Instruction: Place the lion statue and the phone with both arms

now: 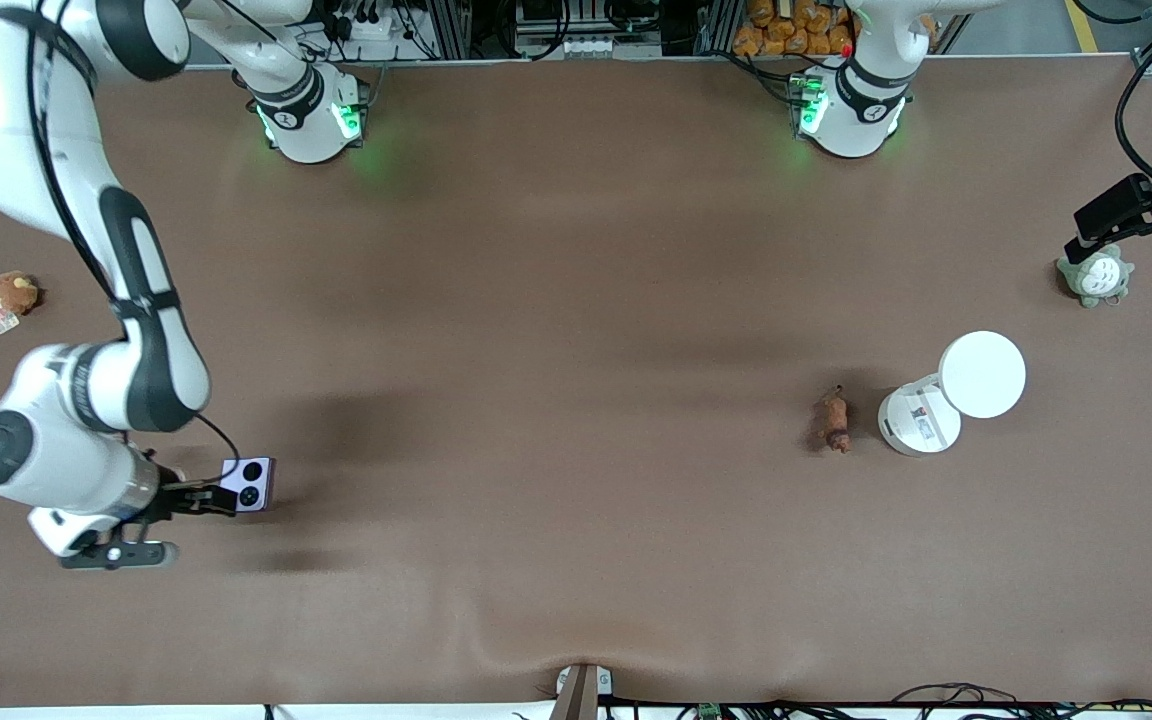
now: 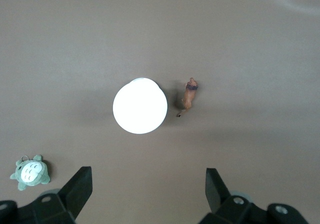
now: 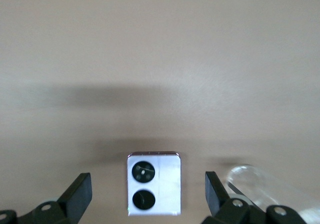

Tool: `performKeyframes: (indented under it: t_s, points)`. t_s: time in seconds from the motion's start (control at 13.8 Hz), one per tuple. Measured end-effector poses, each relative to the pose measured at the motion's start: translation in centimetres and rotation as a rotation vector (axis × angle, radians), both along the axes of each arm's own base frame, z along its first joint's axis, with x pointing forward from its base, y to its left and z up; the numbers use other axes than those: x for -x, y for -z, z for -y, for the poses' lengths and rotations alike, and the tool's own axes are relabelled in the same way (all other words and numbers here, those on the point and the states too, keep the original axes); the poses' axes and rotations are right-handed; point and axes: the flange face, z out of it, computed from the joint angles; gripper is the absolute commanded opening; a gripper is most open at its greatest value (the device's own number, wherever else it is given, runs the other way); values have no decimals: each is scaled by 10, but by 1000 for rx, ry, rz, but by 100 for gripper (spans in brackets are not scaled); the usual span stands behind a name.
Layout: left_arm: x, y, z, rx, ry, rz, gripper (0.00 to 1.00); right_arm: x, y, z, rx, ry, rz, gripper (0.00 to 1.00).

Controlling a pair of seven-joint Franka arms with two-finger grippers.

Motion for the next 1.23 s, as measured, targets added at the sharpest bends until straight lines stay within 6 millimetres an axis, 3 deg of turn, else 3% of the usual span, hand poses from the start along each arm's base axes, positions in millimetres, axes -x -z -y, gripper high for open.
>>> performKeyframes:
  t_s: [0.29,0.51,0.65,0.87,1.23]
  points:
    - [5,-8,-1,-3,-1,11,100,34,-132,-1,14,5,-8,100]
    - [7,-2,1,-3,4,-15,100,83,-227,-5,24,7,-28,100]
    - [6,5,3,-4,8,-28,100,118,-273,-11,30,2,-16,100]
    - [6,6,3,-4,7,-29,100,163,-306,-13,25,8,-52,100]
    - [5,2,5,0,11,-19,100,202,-333,8,-40,58,-103,100]
